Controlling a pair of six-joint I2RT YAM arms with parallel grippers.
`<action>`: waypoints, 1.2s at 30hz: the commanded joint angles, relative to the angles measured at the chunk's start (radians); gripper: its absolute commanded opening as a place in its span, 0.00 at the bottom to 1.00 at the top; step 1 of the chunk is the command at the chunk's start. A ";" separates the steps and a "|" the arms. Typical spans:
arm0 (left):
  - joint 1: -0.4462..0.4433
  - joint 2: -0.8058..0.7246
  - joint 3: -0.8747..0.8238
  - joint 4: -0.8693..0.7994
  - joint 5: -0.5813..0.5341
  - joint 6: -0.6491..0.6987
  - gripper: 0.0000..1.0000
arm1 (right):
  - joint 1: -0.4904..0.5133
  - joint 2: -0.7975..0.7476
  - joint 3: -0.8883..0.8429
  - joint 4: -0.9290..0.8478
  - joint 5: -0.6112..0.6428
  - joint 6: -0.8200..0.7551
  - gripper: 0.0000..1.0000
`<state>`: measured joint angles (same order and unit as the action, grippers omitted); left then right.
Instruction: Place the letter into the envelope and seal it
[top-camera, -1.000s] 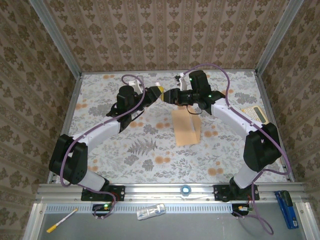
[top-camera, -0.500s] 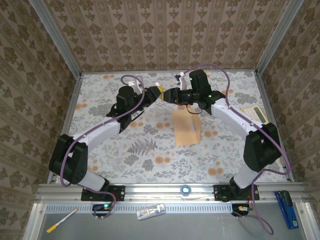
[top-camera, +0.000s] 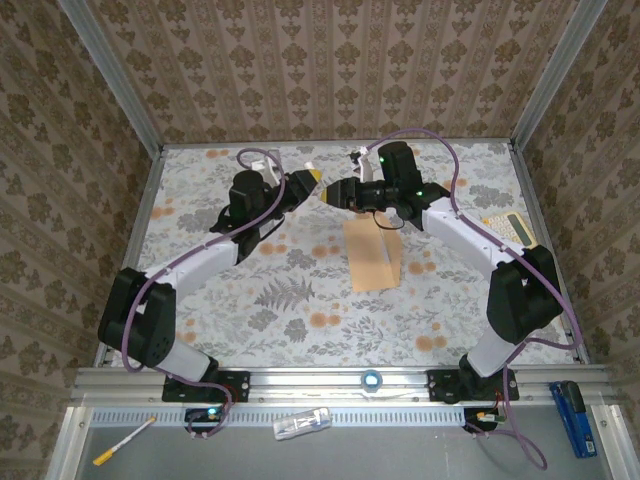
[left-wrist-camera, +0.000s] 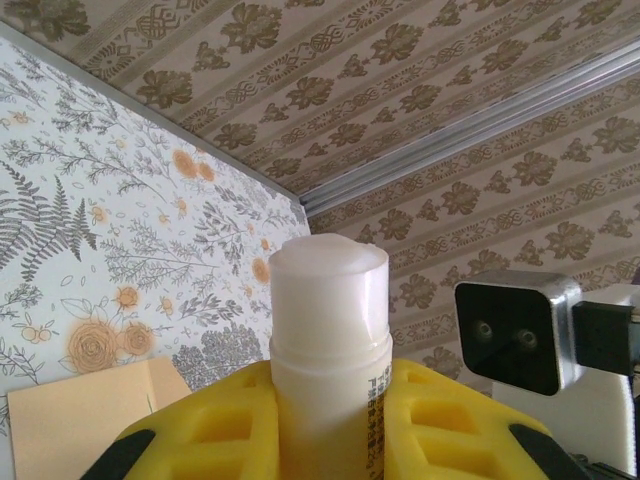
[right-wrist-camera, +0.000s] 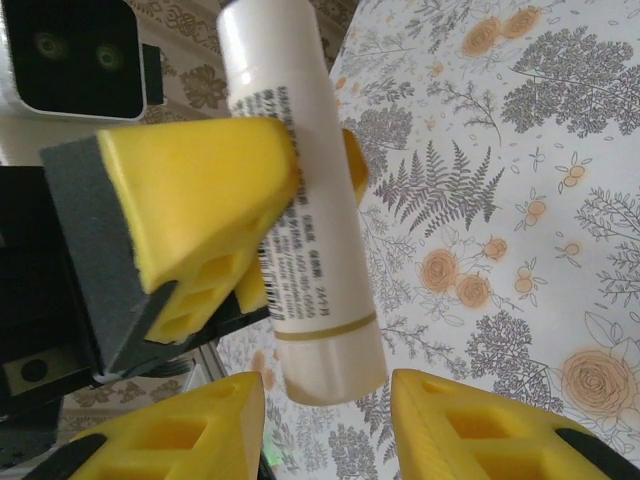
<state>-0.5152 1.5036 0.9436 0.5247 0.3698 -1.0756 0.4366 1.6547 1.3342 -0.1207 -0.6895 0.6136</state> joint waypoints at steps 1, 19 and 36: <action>0.001 0.012 0.027 0.040 0.015 -0.009 0.00 | 0.005 0.007 -0.007 0.037 -0.032 0.018 0.39; 0.001 0.023 0.031 0.067 0.014 -0.030 0.00 | 0.012 0.030 -0.007 0.074 -0.049 0.043 0.36; 0.001 0.024 0.027 0.098 0.027 -0.053 0.00 | 0.011 0.034 -0.023 0.191 -0.116 0.122 0.28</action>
<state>-0.5079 1.5177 0.9440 0.5774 0.3691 -1.1084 0.4355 1.6844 1.3239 -0.0185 -0.7212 0.7017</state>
